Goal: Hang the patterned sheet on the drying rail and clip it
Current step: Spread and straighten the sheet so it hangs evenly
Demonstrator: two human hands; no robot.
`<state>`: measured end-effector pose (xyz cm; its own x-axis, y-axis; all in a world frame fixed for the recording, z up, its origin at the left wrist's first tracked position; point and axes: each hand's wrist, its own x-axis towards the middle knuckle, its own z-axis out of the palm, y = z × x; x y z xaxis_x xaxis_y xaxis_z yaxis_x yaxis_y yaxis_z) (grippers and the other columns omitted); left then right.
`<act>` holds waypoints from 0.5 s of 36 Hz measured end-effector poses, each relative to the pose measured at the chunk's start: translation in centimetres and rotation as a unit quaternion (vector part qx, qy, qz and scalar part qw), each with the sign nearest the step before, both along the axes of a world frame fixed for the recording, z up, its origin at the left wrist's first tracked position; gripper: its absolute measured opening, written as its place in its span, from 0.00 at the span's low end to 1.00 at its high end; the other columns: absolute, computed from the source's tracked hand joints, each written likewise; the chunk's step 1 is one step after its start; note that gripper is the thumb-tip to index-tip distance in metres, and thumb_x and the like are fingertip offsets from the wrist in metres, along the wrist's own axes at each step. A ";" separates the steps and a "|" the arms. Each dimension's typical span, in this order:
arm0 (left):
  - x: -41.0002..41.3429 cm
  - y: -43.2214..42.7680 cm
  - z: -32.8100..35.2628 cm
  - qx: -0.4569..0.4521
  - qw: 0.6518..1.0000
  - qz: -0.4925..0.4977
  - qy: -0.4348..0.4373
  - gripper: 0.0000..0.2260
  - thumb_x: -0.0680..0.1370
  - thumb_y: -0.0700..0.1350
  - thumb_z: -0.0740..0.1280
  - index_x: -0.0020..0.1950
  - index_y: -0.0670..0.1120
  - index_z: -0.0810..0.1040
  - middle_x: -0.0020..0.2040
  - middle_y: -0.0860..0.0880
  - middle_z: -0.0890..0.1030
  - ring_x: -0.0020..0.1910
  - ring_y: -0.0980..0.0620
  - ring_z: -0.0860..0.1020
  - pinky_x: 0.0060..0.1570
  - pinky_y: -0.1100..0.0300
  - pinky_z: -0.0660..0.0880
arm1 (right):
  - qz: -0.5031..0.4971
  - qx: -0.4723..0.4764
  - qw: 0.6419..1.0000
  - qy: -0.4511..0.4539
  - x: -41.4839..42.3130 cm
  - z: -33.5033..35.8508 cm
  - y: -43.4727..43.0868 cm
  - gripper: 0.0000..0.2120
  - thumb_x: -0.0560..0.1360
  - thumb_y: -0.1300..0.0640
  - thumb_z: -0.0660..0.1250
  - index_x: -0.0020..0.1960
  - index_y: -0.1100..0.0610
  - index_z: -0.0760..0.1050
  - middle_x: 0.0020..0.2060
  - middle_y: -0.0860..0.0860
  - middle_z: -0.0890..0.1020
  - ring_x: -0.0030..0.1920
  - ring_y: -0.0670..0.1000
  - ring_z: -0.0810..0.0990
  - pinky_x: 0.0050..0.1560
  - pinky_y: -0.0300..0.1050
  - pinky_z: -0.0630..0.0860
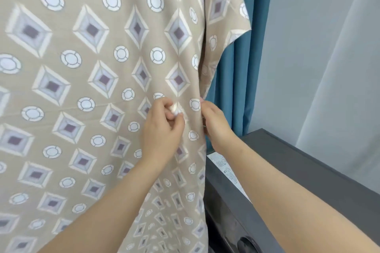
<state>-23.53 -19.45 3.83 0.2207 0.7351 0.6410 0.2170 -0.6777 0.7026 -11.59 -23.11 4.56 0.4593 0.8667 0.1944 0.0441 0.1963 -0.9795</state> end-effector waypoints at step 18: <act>0.3 1.1 9.4 0.115 0.993 0.017 -0.018 0.08 0.74 0.42 0.65 0.49 0.53 0.70 0.41 0.61 0.70 0.39 0.58 0.72 0.40 0.66 0.63 | -0.110 0.150 0.982 0.013 0.0 8.3 0.3 0.14 0.77 0.51 0.62 0.61 0.53 0.70 0.49 0.44 0.78 0.50 0.46 0.77 0.53 0.39 0.71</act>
